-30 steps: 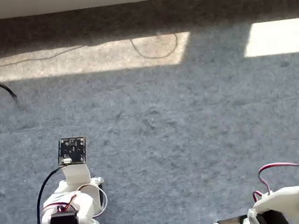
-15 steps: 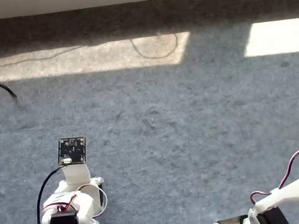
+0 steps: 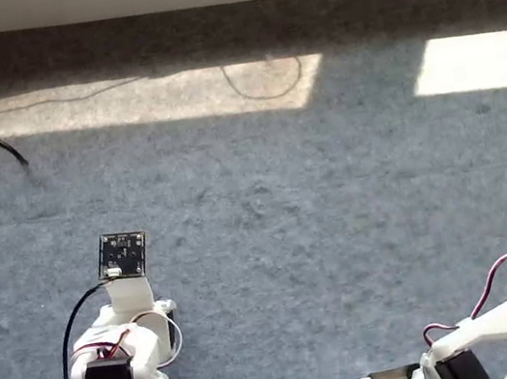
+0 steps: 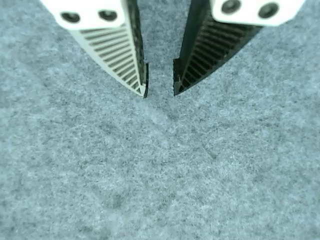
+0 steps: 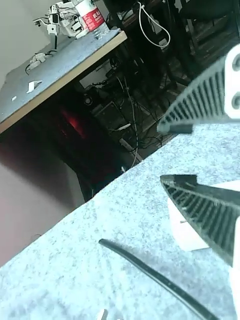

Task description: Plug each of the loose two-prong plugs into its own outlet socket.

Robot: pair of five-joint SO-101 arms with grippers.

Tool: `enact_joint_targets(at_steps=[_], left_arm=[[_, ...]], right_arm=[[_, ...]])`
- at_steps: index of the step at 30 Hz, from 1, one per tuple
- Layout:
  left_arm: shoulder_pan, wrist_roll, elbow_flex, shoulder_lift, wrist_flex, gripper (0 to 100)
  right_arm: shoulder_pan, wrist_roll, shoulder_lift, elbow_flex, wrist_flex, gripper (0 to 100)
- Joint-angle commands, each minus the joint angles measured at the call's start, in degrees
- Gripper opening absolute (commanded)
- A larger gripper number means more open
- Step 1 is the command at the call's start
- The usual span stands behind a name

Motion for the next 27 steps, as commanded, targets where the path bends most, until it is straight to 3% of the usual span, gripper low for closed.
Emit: enact_joint_targets(at_steps=[1, 15, 23, 27], left_arm=[[0.7, -0.3, 0.8, -0.3, 0.3, 10], [0.7, -0.3, 0.8, -0.3, 0.3, 10], [0.7, -0.3, 0.8, -0.3, 0.3, 10], [0.7, -0.3, 0.8, -0.3, 0.3, 10]], right_arm=[[0.7, 0.9, -1.0, 0.7, -0.9, 30.1], [0.1, 1.1, -1.0, 17.5, -0.2, 30.3], [-0.9, 1.2, -1.5, 20.4, 23.3, 30.3], [-1.8, 1.2, -1.3, 19.9, 26.7, 30.3]])
